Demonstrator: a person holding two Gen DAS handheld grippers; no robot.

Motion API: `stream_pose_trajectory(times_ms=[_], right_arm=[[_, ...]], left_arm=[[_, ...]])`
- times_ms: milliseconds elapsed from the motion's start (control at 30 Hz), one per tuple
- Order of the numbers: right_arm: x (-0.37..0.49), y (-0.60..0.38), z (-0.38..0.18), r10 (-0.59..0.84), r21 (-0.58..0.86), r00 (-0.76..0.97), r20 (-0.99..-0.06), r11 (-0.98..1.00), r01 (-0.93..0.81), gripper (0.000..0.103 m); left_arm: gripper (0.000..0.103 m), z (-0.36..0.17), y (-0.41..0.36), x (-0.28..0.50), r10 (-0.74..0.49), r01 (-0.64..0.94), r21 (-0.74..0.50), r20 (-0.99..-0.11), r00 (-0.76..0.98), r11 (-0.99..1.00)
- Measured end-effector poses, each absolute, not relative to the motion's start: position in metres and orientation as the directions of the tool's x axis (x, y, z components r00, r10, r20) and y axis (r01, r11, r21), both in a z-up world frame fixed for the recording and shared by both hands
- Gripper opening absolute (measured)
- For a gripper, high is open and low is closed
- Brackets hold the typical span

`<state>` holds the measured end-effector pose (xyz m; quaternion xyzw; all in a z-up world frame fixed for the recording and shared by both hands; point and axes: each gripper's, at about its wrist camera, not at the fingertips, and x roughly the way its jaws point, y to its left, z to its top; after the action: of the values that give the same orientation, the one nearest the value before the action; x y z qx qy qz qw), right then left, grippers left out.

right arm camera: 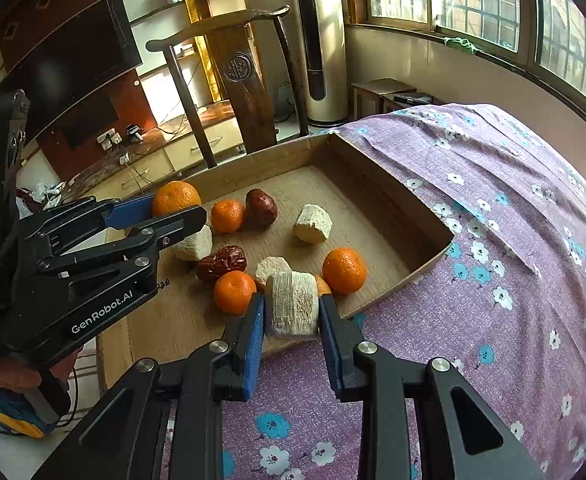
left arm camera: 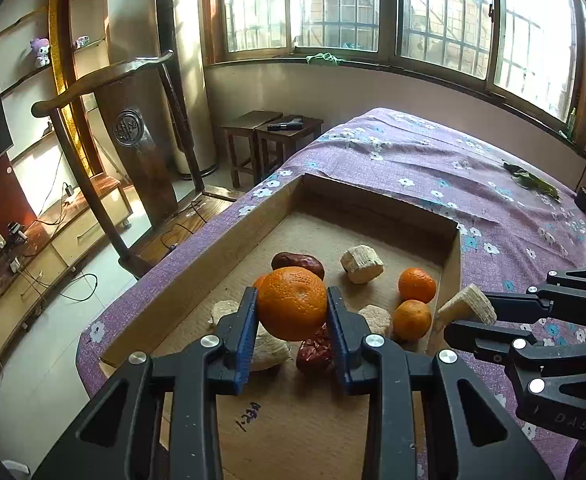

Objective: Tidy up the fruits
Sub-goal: 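Carry the orange and yam chunk into the box and open both tools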

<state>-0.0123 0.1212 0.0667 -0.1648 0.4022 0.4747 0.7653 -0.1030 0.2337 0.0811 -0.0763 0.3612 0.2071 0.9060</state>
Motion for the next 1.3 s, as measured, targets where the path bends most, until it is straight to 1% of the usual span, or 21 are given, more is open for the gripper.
stream_pose_trajectory(times_ms=[533, 800, 1033, 1067, 1100, 1133, 1167, 1200, 1233, 1267, 1300], right_arm=[[0.001, 0.165, 0.059, 0.584, 0.138, 0.193, -0.788, 0.475, -0.869, 0.029], [0.014, 0.199, 0.039, 0.543, 0.128, 0.179, -0.821, 0.48, -0.868, 0.029], [0.021, 0.207, 0.025, 0.553, 0.172, 0.15, -0.82, 0.487, -0.856, 0.03], [0.022, 0.206, 0.025, 0.558, 0.183, 0.146, -0.817, 0.491, -0.852, 0.03], [0.022, 0.205, 0.026, 0.562, 0.186, 0.148, -0.814, 0.493, -0.85, 0.031], [0.021, 0.203, 0.028, 0.568, 0.187, 0.152, -0.809, 0.493, -0.849, 0.036], [0.02, 0.2, 0.031, 0.578, 0.192, 0.153, -0.802, 0.492, -0.849, 0.042], [0.019, 0.197, 0.034, 0.588, 0.201, 0.151, -0.795, 0.489, -0.849, 0.044], [0.018, 0.194, 0.038, 0.597, 0.207, 0.153, -0.787, 0.491, -0.847, 0.048], [0.017, 0.191, 0.041, 0.601, 0.207, 0.163, -0.782, 0.497, -0.843, 0.051], [0.015, 0.187, 0.045, 0.603, 0.2, 0.175, -0.779, 0.503, -0.841, 0.052]], left_arm=[[0.032, 0.071, 0.277, -0.113, 0.361, -0.52, -0.015, -0.703, 0.613, 0.854], [0.032, 0.058, 0.288, -0.109, 0.362, -0.545, -0.019, -0.728, 0.582, 0.838], [0.034, 0.051, 0.288, -0.105, 0.367, -0.557, -0.015, -0.736, 0.568, 0.831], [0.036, 0.051, 0.288, -0.105, 0.369, -0.561, -0.016, -0.737, 0.565, 0.828], [0.047, 0.051, 0.288, -0.106, 0.377, -0.565, -0.012, -0.734, 0.565, 0.825], [0.055, 0.051, 0.288, -0.107, 0.384, -0.567, -0.009, -0.727, 0.569, 0.823], [0.067, 0.053, 0.287, -0.108, 0.389, -0.569, -0.011, -0.718, 0.578, 0.823], [0.071, 0.055, 0.286, -0.11, 0.397, -0.571, -0.012, -0.707, 0.585, 0.821], [0.073, 0.057, 0.285, -0.111, 0.408, -0.576, -0.006, -0.699, 0.587, 0.817], [0.078, 0.06, 0.284, -0.112, 0.418, -0.578, 0.001, -0.692, 0.588, 0.816], [0.083, 0.062, 0.283, -0.113, 0.422, -0.577, 0.004, -0.686, 0.593, 0.817]])
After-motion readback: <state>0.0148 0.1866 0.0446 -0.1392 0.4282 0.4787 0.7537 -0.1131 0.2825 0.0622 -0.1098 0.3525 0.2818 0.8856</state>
